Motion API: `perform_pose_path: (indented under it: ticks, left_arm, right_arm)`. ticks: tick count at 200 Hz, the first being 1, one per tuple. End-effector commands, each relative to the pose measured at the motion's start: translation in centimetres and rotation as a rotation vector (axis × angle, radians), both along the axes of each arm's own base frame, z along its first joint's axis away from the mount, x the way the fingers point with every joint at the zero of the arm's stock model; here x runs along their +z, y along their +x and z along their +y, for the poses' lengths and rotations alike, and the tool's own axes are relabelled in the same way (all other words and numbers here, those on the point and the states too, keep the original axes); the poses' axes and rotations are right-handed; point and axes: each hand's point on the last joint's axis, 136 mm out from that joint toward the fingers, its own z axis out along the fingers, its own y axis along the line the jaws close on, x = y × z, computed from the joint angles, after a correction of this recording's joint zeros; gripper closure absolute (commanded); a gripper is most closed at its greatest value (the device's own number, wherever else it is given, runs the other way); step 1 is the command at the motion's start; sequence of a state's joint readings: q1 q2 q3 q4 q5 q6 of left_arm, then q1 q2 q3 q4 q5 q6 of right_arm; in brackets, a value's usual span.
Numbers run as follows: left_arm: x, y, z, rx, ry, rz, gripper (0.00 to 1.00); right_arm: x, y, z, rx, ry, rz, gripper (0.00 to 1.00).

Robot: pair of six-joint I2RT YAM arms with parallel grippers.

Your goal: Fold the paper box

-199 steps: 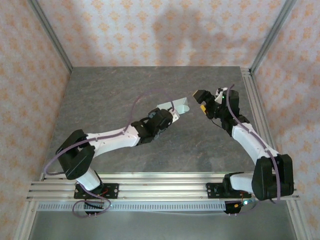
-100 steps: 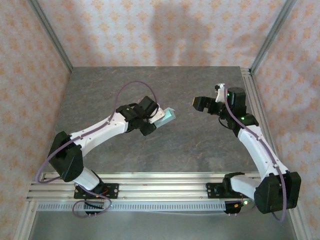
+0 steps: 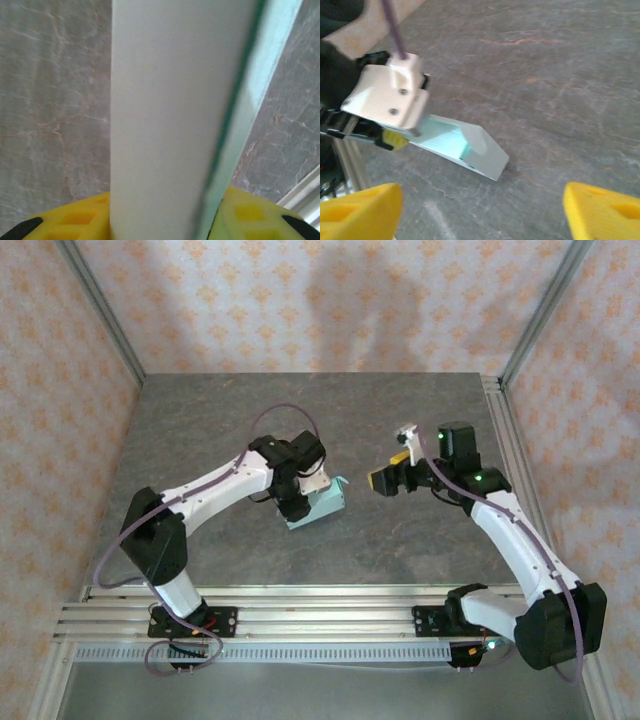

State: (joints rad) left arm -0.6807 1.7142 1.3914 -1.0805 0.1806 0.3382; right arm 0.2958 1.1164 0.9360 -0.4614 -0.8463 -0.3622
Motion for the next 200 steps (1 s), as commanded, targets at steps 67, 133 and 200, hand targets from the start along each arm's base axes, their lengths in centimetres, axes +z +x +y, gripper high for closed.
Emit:
perform_pose_path:
  ticks: [67,133,200]
  left_arm:
    - [-0.6,-0.3,-1.0,-0.039,-0.022,0.061,0.56]
    - [-1.2,-0.1,-0.8,-0.022,-0.007,0.051,0.56]
    - [-1.3,-0.1,-0.5,-0.015,0.000,0.045,0.56]
  right_arm:
    - [-2.7,0.7,3.4,0.151,-0.193,-0.153,0.49]
    - [-5.5,2.4,5.7,0.184,-0.279,-0.131,0.59]
    - [-6.4,3.1,6.3,0.185,-0.293,-0.114,0.74]
